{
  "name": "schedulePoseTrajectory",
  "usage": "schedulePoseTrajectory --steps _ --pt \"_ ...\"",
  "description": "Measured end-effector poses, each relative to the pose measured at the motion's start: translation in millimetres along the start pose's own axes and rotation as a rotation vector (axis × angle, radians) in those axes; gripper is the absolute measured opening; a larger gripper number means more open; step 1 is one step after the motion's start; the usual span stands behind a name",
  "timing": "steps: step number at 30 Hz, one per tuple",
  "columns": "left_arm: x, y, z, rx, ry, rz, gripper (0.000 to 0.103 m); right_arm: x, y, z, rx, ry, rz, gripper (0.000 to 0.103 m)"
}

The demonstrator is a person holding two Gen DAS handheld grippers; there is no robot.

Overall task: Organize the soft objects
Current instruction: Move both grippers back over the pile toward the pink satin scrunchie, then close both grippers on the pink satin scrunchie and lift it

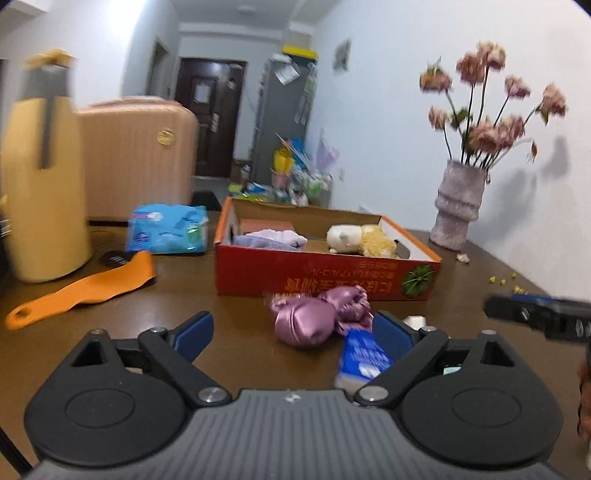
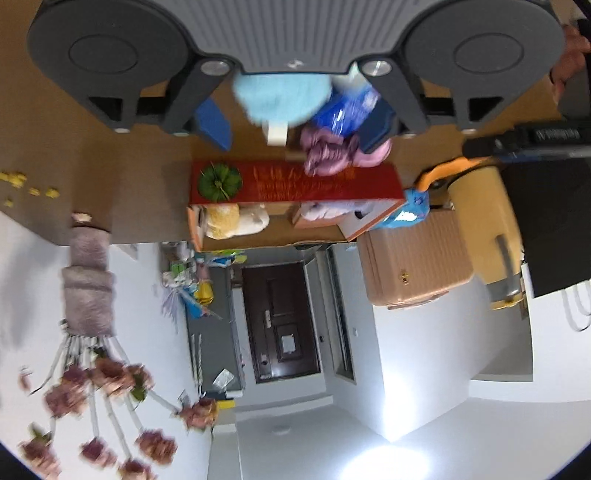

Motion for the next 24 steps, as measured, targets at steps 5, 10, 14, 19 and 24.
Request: schedulePoseTrajectory --steps 5,10,14,19,24 --pt "26 72 9 -0.016 -0.005 0.086 0.080 42 100 -22 0.118 0.089 0.191 0.058" --pt "26 111 18 -0.094 -0.026 0.155 0.066 47 151 -19 0.098 0.077 0.265 0.047" --pt "16 119 24 -0.188 -0.050 0.199 0.046 33 166 -6 0.070 0.003 0.310 0.034" --pt "12 118 24 -0.215 -0.041 0.198 0.034 28 164 15 0.044 -0.141 0.313 0.013" --pt "12 113 18 -0.209 -0.027 0.194 0.023 24 163 24 0.017 -0.203 0.292 0.006"
Point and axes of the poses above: each gripper's, at about its wrist camera, not at the fingertips, and y roughly the way its jaws point, z to its left, x to its top, the point moved 1 cm from there along y, roughly the way its jaws point, and after that the axes turned 11 degrees about z, right-handed, at the moved point
